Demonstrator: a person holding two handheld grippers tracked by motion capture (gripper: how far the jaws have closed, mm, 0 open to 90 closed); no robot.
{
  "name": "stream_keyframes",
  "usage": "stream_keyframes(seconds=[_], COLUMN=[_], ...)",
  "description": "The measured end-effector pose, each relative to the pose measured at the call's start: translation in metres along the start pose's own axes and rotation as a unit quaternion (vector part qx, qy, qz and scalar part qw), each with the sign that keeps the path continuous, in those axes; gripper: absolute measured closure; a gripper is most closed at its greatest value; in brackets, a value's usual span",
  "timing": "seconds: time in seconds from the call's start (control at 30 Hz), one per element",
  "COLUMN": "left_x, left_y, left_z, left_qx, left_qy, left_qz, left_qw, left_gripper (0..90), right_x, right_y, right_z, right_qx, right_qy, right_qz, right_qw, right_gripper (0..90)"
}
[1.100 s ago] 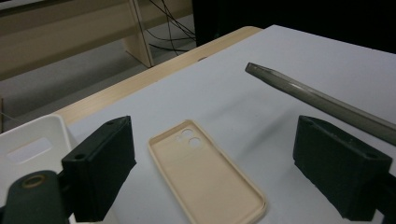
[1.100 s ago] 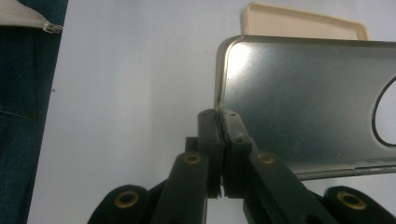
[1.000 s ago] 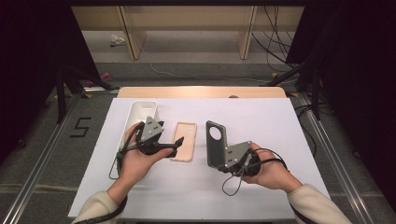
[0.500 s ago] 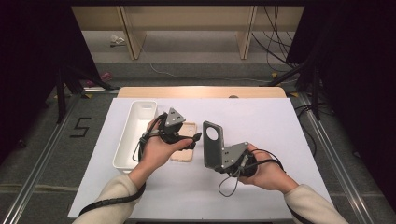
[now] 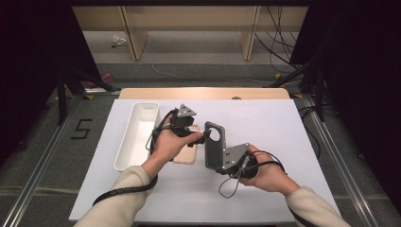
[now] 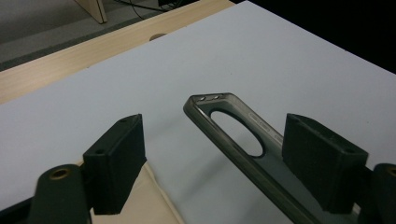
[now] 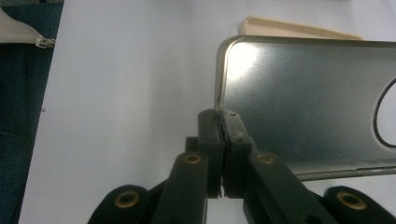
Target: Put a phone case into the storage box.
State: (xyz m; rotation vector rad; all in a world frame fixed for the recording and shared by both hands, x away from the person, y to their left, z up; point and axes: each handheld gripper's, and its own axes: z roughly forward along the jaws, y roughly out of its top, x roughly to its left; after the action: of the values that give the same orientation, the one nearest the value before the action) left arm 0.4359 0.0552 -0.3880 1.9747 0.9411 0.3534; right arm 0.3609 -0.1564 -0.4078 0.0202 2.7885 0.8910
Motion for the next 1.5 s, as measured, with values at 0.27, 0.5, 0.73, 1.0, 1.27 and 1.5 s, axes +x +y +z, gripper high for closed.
stream_keyframes(seconds=[0.27, 0.5, 0.73, 1.0, 1.27, 1.5], left_x=[0.003, 0.009, 0.010, 0.009, 0.009, -0.004], left_y=[0.005, 0.007, 0.004, 0.000, 0.001, 0.006], left_z=[0.012, 0.018, 0.025, 0.030, 0.029, 0.026], left_qx=[0.024, 0.045, 0.055, 0.070, 0.033, 0.004], left_qy=[0.016, 0.024, 0.015, -0.002, -0.005, -0.012], left_qz=[-0.011, -0.038, -0.058, -0.081, -0.105, -0.103], left_qw=[0.9995, 0.9980, 0.9967, 0.9942, 0.9939, 0.9946], left_gripper=[26.1, 30.4, 37.7, 50.2, 65.6, 74.8], right_x=[0.001, 0.001, 0.002, 0.003, 0.005, 0.005], right_y=[0.003, 0.004, 0.005, 0.006, 0.007, 0.004], right_z=[0.002, 0.003, 0.004, 0.004, 0.009, 0.017], right_qx=[0.004, 0.005, 0.006, 0.006, 0.009, 0.018], right_qy=[-0.003, -0.004, -0.007, -0.006, -0.001, 0.012], right_qz=[-0.003, -0.003, -0.007, -0.012, -0.020, -0.019], right_qw=[1.0000, 1.0000, 0.9999, 0.9999, 0.9998, 0.9996], right_gripper=[89.0, 89.0, 89.0, 89.0, 89.0, 89.1])
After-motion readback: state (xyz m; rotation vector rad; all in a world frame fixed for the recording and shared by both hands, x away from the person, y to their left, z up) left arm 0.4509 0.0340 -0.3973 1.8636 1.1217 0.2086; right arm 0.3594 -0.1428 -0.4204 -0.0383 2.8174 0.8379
